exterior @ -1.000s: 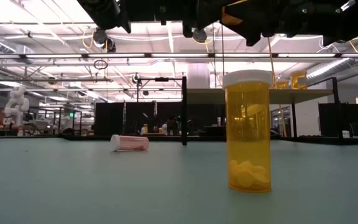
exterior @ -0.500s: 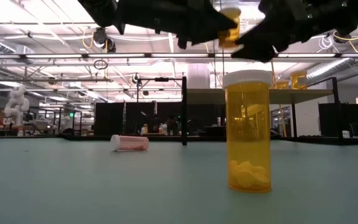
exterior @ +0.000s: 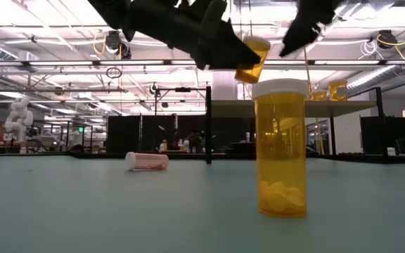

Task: Pick and place medicine bottles onto shelf by color
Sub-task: Put the orange pill bottle on the shelf

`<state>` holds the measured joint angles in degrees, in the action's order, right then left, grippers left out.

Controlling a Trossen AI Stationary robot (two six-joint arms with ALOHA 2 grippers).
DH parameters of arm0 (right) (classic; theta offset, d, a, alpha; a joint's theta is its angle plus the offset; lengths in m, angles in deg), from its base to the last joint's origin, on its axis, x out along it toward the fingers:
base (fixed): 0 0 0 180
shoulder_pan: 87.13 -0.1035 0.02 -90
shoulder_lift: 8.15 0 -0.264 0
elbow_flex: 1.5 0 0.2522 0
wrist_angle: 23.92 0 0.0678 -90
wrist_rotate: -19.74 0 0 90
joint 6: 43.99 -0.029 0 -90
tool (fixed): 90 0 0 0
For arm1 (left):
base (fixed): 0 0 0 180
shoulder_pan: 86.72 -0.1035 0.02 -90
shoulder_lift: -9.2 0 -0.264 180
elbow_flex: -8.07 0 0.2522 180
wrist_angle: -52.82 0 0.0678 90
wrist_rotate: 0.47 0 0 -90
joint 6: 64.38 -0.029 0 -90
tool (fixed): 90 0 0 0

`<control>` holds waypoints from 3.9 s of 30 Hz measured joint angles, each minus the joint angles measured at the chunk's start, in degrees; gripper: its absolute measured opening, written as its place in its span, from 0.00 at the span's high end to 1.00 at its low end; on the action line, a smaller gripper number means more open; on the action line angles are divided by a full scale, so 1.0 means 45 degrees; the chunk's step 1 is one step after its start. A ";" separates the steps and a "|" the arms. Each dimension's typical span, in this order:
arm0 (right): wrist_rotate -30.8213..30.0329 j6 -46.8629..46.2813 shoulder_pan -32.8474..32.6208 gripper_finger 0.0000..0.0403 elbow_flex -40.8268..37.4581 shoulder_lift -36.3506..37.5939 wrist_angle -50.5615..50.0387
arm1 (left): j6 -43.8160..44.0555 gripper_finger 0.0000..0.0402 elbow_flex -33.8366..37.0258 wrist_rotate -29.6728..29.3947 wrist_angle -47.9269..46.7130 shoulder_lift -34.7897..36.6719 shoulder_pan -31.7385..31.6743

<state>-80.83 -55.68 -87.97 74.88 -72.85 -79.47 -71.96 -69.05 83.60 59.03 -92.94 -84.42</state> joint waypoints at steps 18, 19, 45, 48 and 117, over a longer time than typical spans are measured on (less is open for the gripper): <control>0.0743 0.2360 -0.0505 0.26 0.3641 -0.4877 -0.1739 | 0.0496 0.53 -0.0005 -0.0132 -0.2861 0.0000 -0.0010; 0.0738 0.2317 -0.0510 0.26 0.3641 -0.4873 -0.1495 | 0.0517 0.53 -0.0005 -0.0132 -0.2897 0.0000 -0.0015; 0.1384 0.3263 -0.0597 0.18 0.2737 -0.5179 0.0322 | 0.0539 0.53 -0.0010 0.0048 -0.2052 0.0000 0.0019; 0.1379 0.3617 -0.0597 0.22 0.2737 -0.5179 0.0369 | 0.0500 0.53 -0.0010 0.0076 -0.1990 0.0000 0.0024; 0.1367 0.9217 0.7206 0.50 1.3945 -0.8675 -0.6316 | 0.1754 0.31 0.3186 -0.0978 0.1133 0.0665 0.1069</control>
<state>-74.68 -14.21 -55.54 137.63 -111.89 -107.89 -64.07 -54.71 79.20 64.13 -89.95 -79.61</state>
